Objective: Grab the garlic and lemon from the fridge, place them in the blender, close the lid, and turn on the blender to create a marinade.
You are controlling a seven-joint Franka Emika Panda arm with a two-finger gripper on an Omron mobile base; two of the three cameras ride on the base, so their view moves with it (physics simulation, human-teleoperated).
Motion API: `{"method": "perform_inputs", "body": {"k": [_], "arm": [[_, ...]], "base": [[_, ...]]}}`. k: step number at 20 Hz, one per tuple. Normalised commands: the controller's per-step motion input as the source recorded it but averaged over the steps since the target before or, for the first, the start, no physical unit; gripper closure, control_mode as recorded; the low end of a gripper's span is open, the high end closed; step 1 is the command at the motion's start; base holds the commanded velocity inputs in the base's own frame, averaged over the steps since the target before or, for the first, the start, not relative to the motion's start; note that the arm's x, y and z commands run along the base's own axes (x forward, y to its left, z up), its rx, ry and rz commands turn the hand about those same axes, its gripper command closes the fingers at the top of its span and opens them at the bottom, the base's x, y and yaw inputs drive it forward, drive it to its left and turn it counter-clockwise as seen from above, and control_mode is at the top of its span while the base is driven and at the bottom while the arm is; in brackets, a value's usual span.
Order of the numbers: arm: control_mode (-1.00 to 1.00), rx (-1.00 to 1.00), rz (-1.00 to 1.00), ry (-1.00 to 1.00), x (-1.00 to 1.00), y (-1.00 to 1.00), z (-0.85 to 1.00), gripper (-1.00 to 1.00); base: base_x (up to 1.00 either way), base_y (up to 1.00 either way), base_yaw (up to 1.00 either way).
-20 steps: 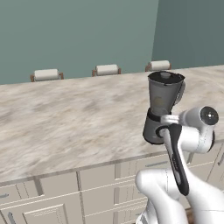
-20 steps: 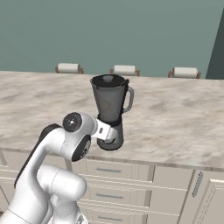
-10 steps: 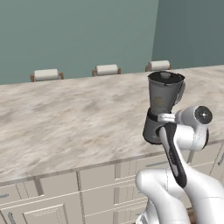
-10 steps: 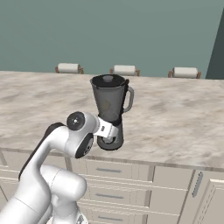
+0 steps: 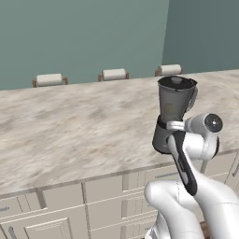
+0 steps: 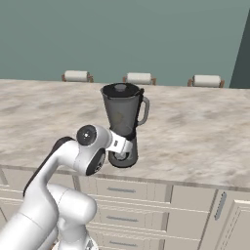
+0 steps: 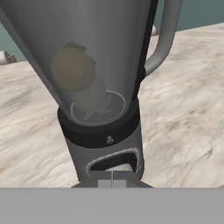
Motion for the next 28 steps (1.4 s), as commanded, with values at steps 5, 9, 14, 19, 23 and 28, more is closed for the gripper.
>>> {"method": "perform_inputs", "body": {"k": [5, 9, 14, 19, 23, 28], "arm": [[-1.00, 0.00, 0.00, 0.00, 0.20, 0.00, -0.07, 1.00], [-1.00, 0.00, 0.00, 0.00, 0.14, 0.00, -0.08, 1.00], [-1.00, 0.00, 0.00, 0.00, 0.03, -0.04, -0.07, 1.00], [-1.00, 0.00, 0.00, 0.00, 0.04, -0.03, -0.06, 1.00], [-1.00, 0.00, 0.00, 0.00, 0.09, 0.00, -0.13, 1.00], [-1.00, 0.00, 0.00, 0.00, 0.17, 0.00, -0.11, 1.00]], "base": [[0.00, 0.00, 0.00], [0.00, 0.00, 0.00], [0.00, 0.00, 0.00], [0.00, 0.00, 0.00], [0.00, 0.00, 0.00], [0.00, 0.00, 0.00]]}}
